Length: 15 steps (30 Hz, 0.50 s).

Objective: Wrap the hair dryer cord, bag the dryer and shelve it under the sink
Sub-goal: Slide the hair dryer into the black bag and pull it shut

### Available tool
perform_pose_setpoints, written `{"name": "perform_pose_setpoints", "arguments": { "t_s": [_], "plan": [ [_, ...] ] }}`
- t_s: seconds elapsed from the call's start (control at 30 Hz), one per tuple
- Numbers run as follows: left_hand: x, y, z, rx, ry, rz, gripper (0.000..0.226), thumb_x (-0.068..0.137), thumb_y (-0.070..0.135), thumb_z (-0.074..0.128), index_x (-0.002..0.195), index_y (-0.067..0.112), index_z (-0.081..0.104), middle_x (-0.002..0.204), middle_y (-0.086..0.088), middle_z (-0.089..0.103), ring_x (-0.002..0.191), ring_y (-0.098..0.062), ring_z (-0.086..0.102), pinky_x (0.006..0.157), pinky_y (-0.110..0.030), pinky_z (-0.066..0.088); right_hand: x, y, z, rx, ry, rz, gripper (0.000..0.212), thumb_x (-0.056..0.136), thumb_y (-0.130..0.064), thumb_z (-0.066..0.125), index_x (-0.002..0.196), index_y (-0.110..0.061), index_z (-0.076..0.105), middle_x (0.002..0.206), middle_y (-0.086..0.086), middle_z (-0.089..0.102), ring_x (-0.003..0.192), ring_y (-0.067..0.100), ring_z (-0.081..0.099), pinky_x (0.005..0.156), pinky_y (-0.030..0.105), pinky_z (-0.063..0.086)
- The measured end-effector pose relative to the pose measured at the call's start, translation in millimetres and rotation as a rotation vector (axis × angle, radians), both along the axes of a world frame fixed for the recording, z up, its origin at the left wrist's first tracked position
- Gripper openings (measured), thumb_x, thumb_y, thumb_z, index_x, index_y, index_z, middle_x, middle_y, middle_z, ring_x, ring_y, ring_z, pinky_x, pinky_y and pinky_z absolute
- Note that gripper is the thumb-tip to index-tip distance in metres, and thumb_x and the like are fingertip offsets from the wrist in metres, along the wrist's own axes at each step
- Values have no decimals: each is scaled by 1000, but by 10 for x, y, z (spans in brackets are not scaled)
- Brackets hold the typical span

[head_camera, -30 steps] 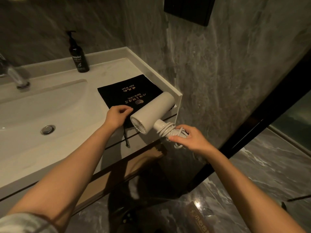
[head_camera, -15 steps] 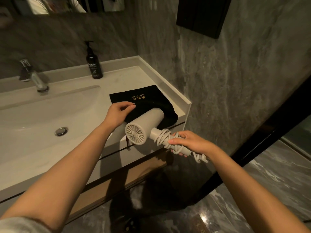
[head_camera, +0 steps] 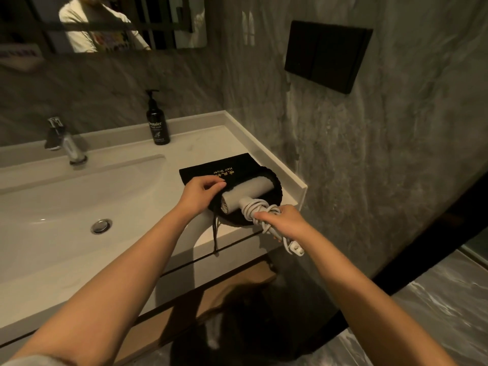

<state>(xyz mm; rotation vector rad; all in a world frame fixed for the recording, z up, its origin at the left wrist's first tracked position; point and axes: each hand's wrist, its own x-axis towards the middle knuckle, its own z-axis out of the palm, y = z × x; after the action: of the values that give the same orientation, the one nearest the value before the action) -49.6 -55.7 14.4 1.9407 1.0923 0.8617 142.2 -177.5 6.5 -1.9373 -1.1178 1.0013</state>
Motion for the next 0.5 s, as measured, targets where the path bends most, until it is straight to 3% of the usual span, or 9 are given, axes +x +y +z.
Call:
{"name": "perform_pose_setpoints", "arguments": {
  "t_s": [0.1, 0.23, 0.33, 0.43, 0.5],
  "plan": [
    [45, 83, -30, 7, 44, -9, 19, 94, 20, 57, 105, 11, 70, 107, -7, 69, 103, -21, 61, 91, -33, 47, -86, 207, -65, 15, -59, -57, 41, 71, -48, 74, 88, -11, 69, 83, 6, 69, 80, 20, 65, 72, 34, 53],
    [57, 208, -92, 9, 76, 14, 23, 95, 19, 54, 111, 9, 68, 115, -8, 67, 109, -22, 60, 90, -28, 44, -172, 387, -130, 3, -32, -128, 51, 70, -53, 74, 99, -11, 66, 90, 5, 70, 75, 15, 64, 57, 22, 49],
    [57, 286, -100, 4, 73, 22, 24, 95, 18, 54, 113, 9, 67, 118, -7, 67, 111, -21, 59, 90, -26, 43, -211, 444, -168, -15, -7, -121, 66, 65, -58, 75, 110, -12, 63, 105, 5, 69, 89, 17, 65, 66, 24, 52],
    [73, 324, -110, 27, 94, 25, 25, 96, 20, 53, 114, 10, 67, 121, -6, 66, 114, -21, 58, 95, -32, 44, -192, 389, -133, -5, 62, -61, 87, 65, -49, 81, 133, -11, 41, 119, -2, 56, 104, 14, 57, 85, 28, 51],
    [94, 328, -132, 38, 95, 47, 26, 96, 20, 52, 116, 10, 65, 122, -5, 65, 113, -20, 58, 93, -29, 44, -154, 301, -115, 20, 169, 15, 91, 73, -29, 80, 141, -13, 23, 114, -7, 49, 100, 9, 53, 85, 21, 44]
  ]
}}
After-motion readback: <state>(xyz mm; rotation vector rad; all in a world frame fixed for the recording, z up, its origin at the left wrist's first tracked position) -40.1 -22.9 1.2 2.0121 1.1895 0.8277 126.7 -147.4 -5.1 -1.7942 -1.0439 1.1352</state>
